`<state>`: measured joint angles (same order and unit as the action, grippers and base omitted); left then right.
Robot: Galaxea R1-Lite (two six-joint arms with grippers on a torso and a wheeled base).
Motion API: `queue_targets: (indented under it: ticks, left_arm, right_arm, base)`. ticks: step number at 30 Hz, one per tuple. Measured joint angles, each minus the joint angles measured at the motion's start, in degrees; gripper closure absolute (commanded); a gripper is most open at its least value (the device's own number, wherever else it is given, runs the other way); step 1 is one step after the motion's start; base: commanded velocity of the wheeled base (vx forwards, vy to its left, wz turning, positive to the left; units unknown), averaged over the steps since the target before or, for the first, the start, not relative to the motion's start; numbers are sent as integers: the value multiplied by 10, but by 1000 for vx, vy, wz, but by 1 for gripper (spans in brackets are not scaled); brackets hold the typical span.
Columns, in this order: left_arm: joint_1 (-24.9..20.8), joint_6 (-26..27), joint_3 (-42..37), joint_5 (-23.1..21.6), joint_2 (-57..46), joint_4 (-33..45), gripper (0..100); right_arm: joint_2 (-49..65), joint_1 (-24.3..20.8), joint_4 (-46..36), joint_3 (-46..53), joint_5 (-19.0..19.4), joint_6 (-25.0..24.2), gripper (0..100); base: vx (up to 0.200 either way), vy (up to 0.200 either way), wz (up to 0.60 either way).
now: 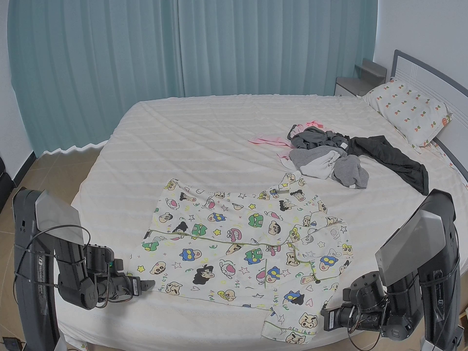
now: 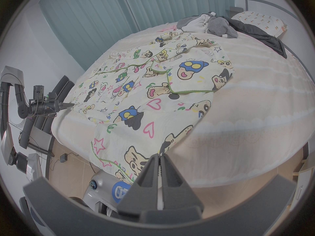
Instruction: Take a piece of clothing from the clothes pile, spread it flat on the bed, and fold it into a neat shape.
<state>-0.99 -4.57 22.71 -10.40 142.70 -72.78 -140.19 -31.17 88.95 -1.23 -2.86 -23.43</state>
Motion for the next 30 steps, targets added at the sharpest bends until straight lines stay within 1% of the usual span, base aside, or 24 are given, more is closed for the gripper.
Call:
queue_targets:
  ticks: [9, 17, 21, 27, 28, 30]
  left_arm:
    - [-1, -1, -6, 3, -5, -2, 100]
    - [-2, 1, -56, 4, -31, -5, 100]
    - [-3, 2, -72, 11, -41, -28, 100]
    - [-6, 1, -87, 23, -45, -48, 100]
    - [-7, 1, -88, 23, -45, -48, 100]
    - [-8, 1, -90, 25, -45, -49, 100]
  right_arm:
    - [-2, 0, 0, 2, 4, 2, 100]
    - [-15, -4, 0, 2, 22, -1, 100]
    - [-26, -5, 0, 2, 27, -2, 100]
    - [-31, 2, 0, 2, 21, 1, 100]
    - [-31, 3, 0, 2, 21, 2, 0]
    - [-31, 5, 0, 2, 21, 2, 0]
  base:
    - [0, 0, 0]
    - [0, 0, 0]
    - [0, 0, 0]
    - [0, 0, 0]
    - [0, 0, 0]
    - [0, 0, 0]
